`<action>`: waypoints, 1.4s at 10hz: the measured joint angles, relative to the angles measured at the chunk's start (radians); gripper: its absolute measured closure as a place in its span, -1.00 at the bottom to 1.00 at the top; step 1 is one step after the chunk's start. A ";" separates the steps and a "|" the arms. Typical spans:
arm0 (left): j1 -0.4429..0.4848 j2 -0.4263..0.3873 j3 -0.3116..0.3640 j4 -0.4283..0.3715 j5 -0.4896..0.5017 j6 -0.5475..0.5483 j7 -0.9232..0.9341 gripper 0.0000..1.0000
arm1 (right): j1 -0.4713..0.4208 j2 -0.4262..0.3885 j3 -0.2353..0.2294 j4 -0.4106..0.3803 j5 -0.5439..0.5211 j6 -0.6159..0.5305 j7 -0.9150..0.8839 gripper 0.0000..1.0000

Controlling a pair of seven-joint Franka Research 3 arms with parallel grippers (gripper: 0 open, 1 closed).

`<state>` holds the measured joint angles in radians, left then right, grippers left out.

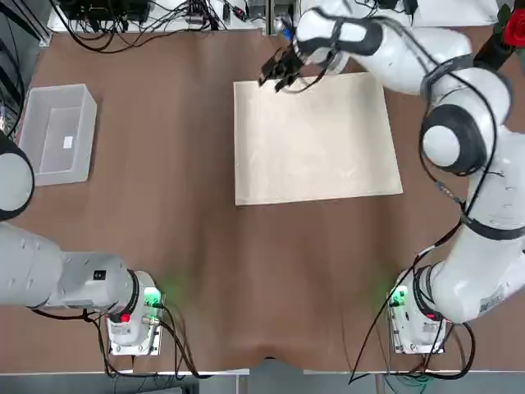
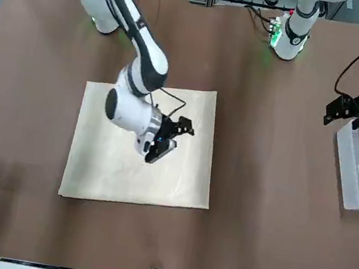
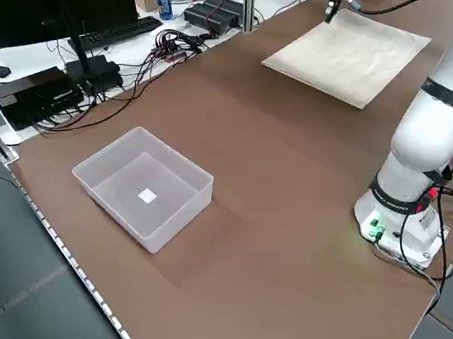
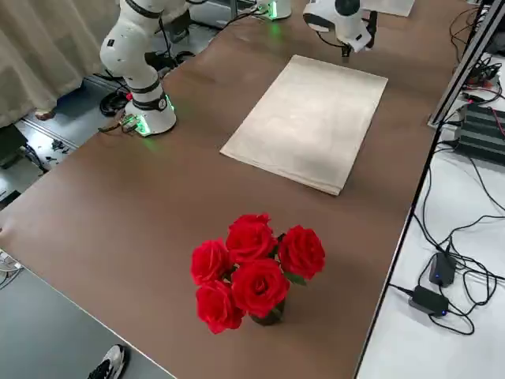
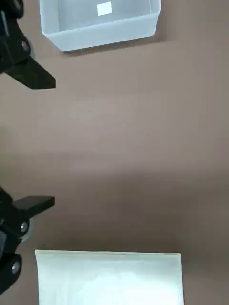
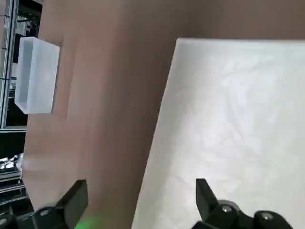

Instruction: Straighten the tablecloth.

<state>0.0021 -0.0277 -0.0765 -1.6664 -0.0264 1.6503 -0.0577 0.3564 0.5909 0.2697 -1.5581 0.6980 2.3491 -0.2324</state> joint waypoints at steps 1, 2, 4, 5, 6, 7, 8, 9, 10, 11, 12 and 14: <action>0.000 0.000 0.000 0.000 0.000 0.000 0.000 -0.97 | -0.053 -0.052 -0.008 -0.016 -0.075 -0.062 -0.001 -1.00; 0.000 0.000 0.000 0.000 0.000 0.001 0.000 -0.97 | -0.111 -0.103 -0.012 -0.027 -0.149 -0.129 -0.003 -1.00; 0.002 0.000 0.001 0.002 0.000 0.002 0.000 -0.97 | -0.196 -0.198 -0.036 -0.035 -0.358 -0.242 -0.006 -1.00; 0.003 0.000 0.001 0.002 0.000 0.004 0.000 -0.97 | -0.215 -0.242 -0.068 -0.029 -0.462 -0.334 -0.006 -1.00; 0.004 0.000 0.002 0.002 0.000 0.004 0.000 -0.97 | -0.229 -0.280 -0.108 -0.014 -0.521 -0.418 -0.006 -1.00; 0.004 0.000 0.002 0.002 0.000 0.004 0.000 -0.97 | -0.241 -0.311 -0.161 0.006 -0.553 -0.461 -0.006 -1.00; 0.004 0.000 0.001 0.002 0.000 0.004 0.000 -0.97 | -0.249 -0.345 -0.225 0.016 -0.566 -0.476 -0.008 -1.00; 0.004 0.000 0.001 0.003 0.000 0.005 0.000 -0.97 | -0.264 -0.377 -0.279 0.020 -0.568 -0.510 -0.011 -1.00; 0.004 0.000 0.001 0.003 0.000 0.005 0.000 -0.97 | -0.294 -0.410 -0.310 0.024 -0.569 -0.584 -0.011 -1.00; 0.004 0.000 0.001 0.003 0.000 0.005 0.000 -0.97 | -0.331 -0.447 -0.326 0.030 -0.584 -0.652 -0.011 -1.00; 0.004 0.000 0.001 0.003 0.000 0.005 0.000 -0.97 | -0.354 -0.485 -0.347 0.034 -0.613 -0.692 -0.011 -1.00; 0.004 0.000 0.002 0.003 0.000 0.005 0.000 -0.97 | -0.363 -0.549 -0.366 0.035 -0.682 -0.736 -0.011 -1.00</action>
<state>0.0060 -0.0276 -0.0749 -1.6635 -0.0263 1.6553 -0.0577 -0.0071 0.0418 -0.0965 -1.5228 0.0159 1.6136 -0.2433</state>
